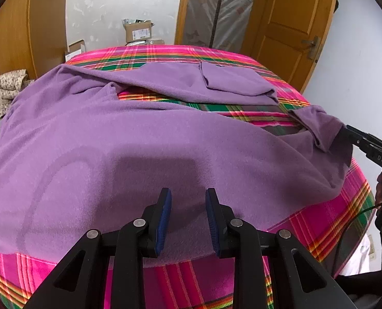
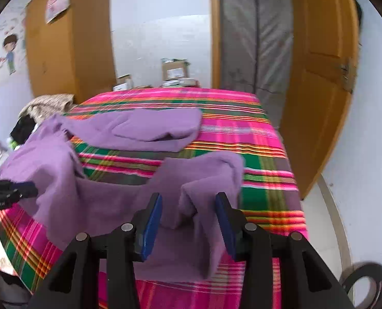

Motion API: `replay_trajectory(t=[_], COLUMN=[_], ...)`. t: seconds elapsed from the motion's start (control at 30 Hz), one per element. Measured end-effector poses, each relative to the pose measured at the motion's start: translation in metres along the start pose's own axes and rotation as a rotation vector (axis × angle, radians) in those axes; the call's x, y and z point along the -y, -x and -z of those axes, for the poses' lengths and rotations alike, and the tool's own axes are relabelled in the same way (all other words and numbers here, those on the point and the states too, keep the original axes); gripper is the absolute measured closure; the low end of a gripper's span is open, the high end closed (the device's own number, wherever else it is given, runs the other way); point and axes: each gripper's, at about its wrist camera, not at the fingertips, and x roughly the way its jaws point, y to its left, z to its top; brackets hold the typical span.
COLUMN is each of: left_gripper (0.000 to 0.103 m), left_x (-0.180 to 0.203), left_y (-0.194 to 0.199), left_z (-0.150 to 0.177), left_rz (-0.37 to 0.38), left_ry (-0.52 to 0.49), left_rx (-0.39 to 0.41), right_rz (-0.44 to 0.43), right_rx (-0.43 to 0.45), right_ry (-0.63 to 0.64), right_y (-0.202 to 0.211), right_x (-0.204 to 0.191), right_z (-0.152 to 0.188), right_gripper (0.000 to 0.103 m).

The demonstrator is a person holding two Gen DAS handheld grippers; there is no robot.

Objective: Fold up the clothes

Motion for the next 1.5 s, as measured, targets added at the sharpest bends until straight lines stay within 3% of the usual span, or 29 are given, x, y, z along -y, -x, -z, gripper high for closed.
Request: replay_trajectory(t=[0.13, 0.3, 0.77, 0.87, 0.9, 0.93, 0.97, 1.2, 1.4, 1.5], left_gripper=[0.075, 0.075, 0.075, 0.075, 0.075, 0.075, 0.075, 0.075, 0.075, 0.075], left_x=[0.006, 0.009, 0.015, 0.013, 0.013, 0.013, 0.013, 0.01, 0.007, 0.008], left_y=[0.001, 0.007, -0.003, -0.003, -0.003, -0.004, -0.004, -0.002, -0.001, -0.001], left_z=[0.0, -0.003, 0.002, 0.002, 0.002, 0.003, 0.003, 0.003, 0.004, 0.004], left_rz=[-0.032, -0.064, -0.058, -0.057, -0.056, -0.055, -0.054, -0.049, -0.045, -0.045], left_ry=[-0.034, -0.064, -0.092, -0.084, -0.082, -0.081, -0.079, -0.069, -0.057, -0.059], left_rx=[0.008, 0.043, -0.003, -0.006, -0.007, -0.007, -0.008, -0.007, -0.004, -0.003], right_rz=[-0.013, 0.013, -0.091, -0.074, -0.068, -0.061, -0.052, 0.024, 0.218, 0.328], right_rx=[0.01, 0.076, -0.106, -0.133, -0.138, -0.132, -0.12, 0.009, 0.113, 0.115], right_ry=[0.054, 0.02, 0.239, 0.26, 0.248, 0.227, 0.198, 0.004, -0.404, -0.519], right_y=[-0.003, 0.006, -0.036, -0.043, -0.045, -0.045, -0.044, -0.015, 0.026, 0.044], right_x=[-0.013, -0.005, -0.04, -0.044, -0.041, -0.037, -0.031, 0.014, 0.11, 0.144], right_z=[0.0, -0.005, 0.006, 0.007, 0.007, 0.005, 0.003, -0.01, -0.002, 0.014], right_gripper=[0.06, 0.06, 0.059, 0.06, 0.065, 0.088, 0.098, 0.098, 0.098, 0.098])
